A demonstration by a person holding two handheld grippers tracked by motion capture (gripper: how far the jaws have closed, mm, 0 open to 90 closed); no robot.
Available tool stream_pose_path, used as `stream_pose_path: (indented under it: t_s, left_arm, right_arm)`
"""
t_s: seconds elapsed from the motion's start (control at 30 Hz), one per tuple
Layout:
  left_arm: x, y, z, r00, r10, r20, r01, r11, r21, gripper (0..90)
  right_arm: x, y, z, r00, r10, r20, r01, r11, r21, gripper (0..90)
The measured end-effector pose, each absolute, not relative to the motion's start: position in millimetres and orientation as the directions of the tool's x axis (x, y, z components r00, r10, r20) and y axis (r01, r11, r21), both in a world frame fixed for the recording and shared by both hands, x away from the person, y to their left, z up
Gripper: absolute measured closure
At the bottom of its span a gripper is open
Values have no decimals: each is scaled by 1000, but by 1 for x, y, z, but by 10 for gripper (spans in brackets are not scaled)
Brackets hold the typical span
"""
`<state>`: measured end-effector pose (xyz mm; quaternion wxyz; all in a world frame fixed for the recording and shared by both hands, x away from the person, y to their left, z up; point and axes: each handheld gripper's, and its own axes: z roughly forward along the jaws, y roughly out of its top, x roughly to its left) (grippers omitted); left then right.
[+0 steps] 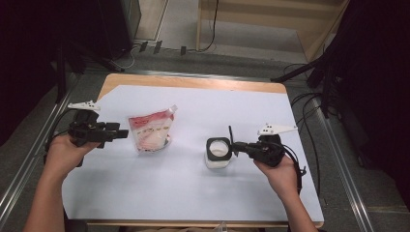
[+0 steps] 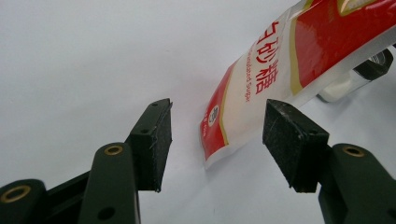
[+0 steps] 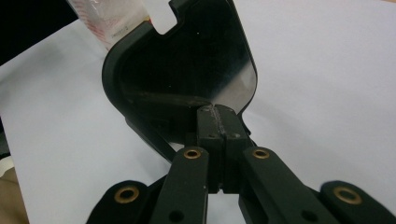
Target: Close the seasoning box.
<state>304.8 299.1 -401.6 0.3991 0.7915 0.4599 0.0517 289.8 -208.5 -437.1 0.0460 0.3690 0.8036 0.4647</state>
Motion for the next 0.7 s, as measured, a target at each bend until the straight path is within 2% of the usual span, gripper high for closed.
stream_pose_path:
  t_s: [0.53,0.7]
  left_arm:
    - [305,298,-404,572,768,-287,695,-268,667,427]
    - [305,297,-404,567,770,-291,702,-267,660,424]
  right_arm:
    - [289,-202,-439,-731,627,269,548,304,779,896]
    - [287,-192,-441,-750,610,255,538,339,772,893]
